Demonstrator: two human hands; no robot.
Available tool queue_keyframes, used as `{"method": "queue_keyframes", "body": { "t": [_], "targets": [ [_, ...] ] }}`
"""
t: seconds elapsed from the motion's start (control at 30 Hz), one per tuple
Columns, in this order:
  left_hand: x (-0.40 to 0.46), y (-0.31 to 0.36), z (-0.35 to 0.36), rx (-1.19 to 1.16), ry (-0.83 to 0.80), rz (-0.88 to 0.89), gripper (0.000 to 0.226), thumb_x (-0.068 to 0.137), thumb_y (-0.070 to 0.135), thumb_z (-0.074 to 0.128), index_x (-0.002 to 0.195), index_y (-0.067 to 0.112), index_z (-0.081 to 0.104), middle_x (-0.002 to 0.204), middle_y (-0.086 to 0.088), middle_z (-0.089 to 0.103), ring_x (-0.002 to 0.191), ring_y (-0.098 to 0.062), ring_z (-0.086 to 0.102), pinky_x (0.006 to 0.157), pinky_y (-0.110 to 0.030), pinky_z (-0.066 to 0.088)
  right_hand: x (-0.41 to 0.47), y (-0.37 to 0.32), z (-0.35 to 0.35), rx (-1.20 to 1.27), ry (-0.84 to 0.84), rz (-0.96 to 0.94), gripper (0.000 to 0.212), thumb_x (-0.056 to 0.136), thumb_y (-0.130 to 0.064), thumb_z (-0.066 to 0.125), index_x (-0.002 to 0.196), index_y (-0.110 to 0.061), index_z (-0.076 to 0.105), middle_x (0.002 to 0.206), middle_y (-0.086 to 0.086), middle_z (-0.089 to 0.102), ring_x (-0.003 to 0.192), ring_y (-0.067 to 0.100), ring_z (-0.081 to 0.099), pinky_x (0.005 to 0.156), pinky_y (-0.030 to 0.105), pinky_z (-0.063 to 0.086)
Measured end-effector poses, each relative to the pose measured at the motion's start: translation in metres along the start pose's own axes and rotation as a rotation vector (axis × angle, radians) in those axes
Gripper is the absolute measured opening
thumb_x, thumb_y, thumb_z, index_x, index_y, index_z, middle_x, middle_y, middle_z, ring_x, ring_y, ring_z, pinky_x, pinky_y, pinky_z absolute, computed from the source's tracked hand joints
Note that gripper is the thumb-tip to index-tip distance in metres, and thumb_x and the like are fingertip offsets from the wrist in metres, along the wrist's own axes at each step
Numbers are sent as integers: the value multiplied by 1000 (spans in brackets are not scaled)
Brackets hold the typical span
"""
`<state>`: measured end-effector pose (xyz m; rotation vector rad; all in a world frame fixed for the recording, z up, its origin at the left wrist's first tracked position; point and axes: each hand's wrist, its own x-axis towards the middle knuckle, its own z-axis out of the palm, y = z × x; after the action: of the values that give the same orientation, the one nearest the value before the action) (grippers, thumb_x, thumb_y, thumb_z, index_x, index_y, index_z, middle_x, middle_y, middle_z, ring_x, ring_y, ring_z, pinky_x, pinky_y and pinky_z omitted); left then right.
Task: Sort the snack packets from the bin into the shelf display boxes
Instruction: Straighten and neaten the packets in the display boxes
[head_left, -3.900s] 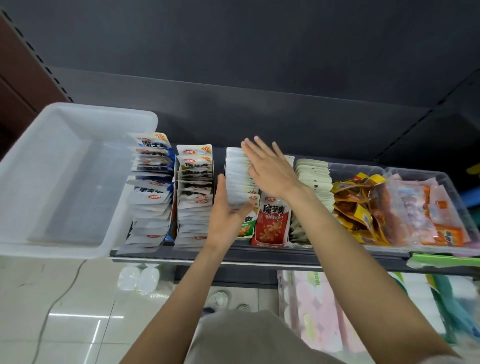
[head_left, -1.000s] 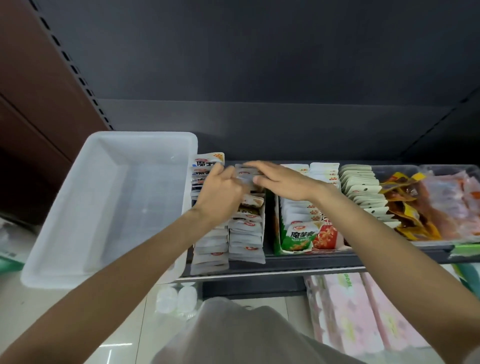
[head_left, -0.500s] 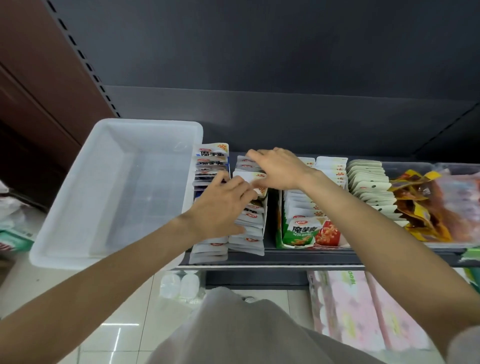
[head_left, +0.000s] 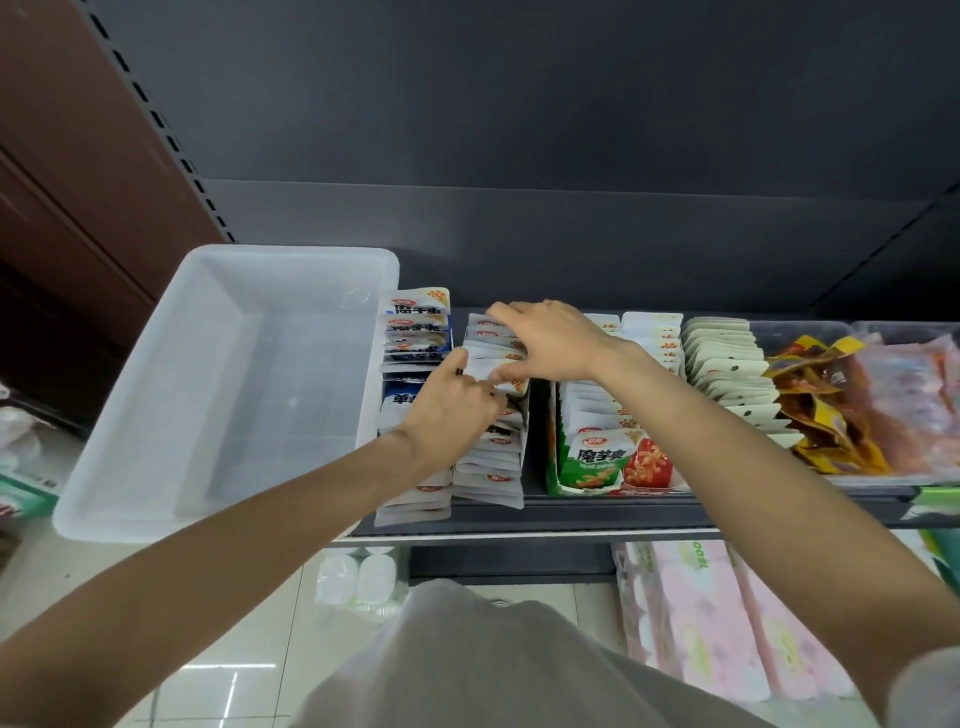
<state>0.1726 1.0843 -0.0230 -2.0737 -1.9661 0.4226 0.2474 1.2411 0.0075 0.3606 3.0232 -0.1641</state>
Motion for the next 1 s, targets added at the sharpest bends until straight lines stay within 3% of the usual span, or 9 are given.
{"method": "queue_keyframes", "body": {
  "t": [0.17,0.23,0.3,0.37,0.5,0.63,0.7,0.8,1.0],
  "targets": [
    [5,-18,-2,-109,91,-90,31,89,17,57,117,29,62,69,3,69,65,-17,59,87,-35,22,-2,9,-8,101,-94,27,60,81,-56,63,124,-19,43,92,-5,54,86,20,55,64,31,34],
    [5,-21,-2,-183,124,-142,22,88,26,60,108,32,67,75,4,71,70,-16,61,88,-33,20,-3,9,-11,159,-168,44,67,84,-55,60,137,-21,36,115,1,57,104,22,54,76,33,42],
    [5,-22,-3,-248,184,-158,13,80,25,69,93,26,71,71,3,71,65,-17,62,85,-33,22,-13,4,-14,164,-202,69,80,88,-52,56,150,-21,16,139,7,44,127,23,40,97,34,37],
    [4,-22,-1,-310,232,-156,15,70,17,75,83,19,69,66,1,69,56,-20,60,81,-34,26,-36,-7,-16,192,-40,98,79,91,-48,53,152,-20,11,148,7,33,138,20,25,108,34,27],
    [4,-24,6,-351,320,-147,19,70,19,75,85,15,65,74,-1,70,59,-23,62,80,-37,30,-100,-40,-11,372,423,70,45,87,-48,54,122,-21,56,112,-4,61,106,10,50,90,28,39],
    [2,-24,10,-365,357,-101,19,69,21,75,80,18,59,74,3,68,61,-20,62,79,-36,30,-121,-73,19,193,245,-41,71,73,-67,56,126,-19,52,115,-2,63,103,14,55,88,28,38],
    [1,-25,11,-368,349,-84,20,69,23,74,81,19,59,75,5,67,63,-20,63,79,-36,28,-115,-82,36,33,146,-50,80,68,-60,67,130,-12,50,117,3,63,104,18,58,88,31,43],
    [0,-25,11,-359,346,-69,17,71,24,72,83,20,60,80,5,69,66,-19,63,81,-36,28,-98,-89,55,-64,119,33,59,71,-29,69,121,-2,56,106,12,68,92,26,64,80,34,48],
    [3,-28,14,-408,409,-39,17,75,19,75,89,19,66,88,1,73,65,-22,61,82,-34,32,-76,-97,78,-287,5,187,42,70,-9,53,111,-5,62,86,10,69,76,22,66,70,31,47]
  ]
}}
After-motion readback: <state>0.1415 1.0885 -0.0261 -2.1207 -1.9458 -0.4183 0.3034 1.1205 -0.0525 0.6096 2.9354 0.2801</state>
